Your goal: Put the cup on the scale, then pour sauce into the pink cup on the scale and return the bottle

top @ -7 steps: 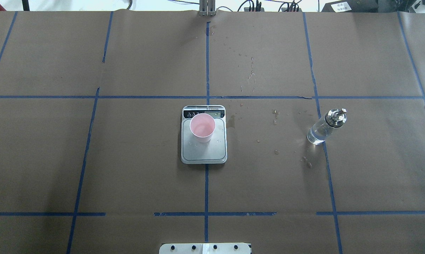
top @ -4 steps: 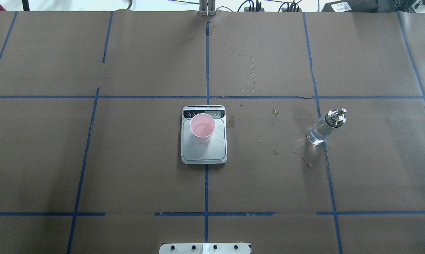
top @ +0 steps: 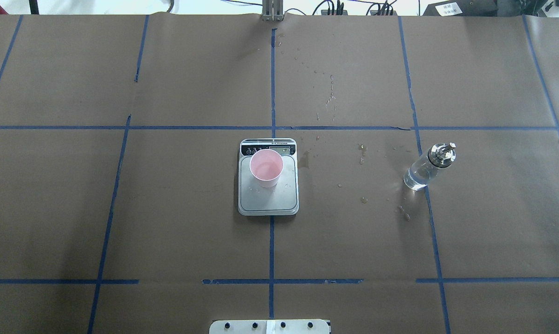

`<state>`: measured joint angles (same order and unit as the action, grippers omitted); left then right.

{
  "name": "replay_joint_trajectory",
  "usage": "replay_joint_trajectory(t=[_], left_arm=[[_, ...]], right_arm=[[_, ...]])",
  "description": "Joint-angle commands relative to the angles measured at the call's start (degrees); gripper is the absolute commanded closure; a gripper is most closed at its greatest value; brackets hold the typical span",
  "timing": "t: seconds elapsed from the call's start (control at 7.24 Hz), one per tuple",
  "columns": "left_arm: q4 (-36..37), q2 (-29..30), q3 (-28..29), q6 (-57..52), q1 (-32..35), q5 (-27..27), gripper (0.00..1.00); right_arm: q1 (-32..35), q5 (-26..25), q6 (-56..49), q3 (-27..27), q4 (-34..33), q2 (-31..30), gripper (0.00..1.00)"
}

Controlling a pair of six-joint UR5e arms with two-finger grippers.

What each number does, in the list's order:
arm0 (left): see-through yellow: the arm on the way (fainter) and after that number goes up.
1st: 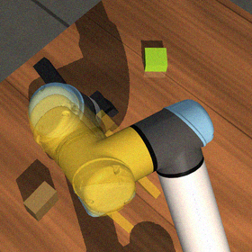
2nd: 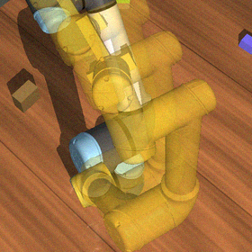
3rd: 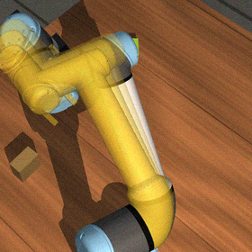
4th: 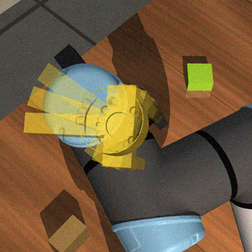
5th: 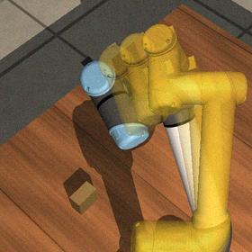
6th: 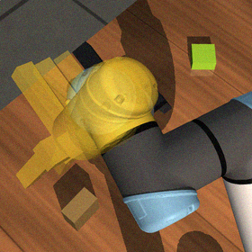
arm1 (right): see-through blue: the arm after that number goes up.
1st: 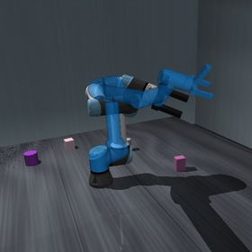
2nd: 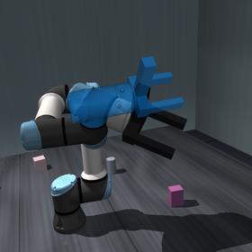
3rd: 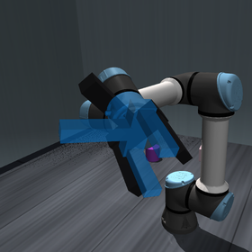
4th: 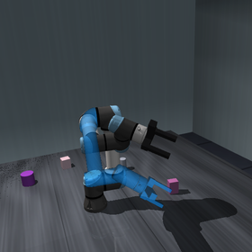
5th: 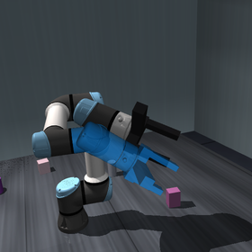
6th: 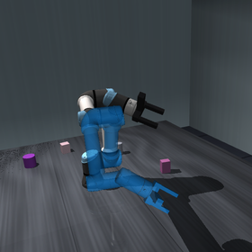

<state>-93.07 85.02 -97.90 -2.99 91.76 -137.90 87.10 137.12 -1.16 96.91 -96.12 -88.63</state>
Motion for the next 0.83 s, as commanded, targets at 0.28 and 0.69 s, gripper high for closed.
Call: replay_joint_trajectory(t=[0.28,0.69], left_arm=[[0.0,0.0,0.0,0.0,-0.1,0.0,0.0],[0.2,0.2,0.5,0.6,-0.2,0.2,0.0]], right_arm=[[0.0,-0.2,1.9,-0.3,0.0,-0.5,0.0],[0.0,-0.1,1.9,-0.3,0.0,-0.4,0.0]])
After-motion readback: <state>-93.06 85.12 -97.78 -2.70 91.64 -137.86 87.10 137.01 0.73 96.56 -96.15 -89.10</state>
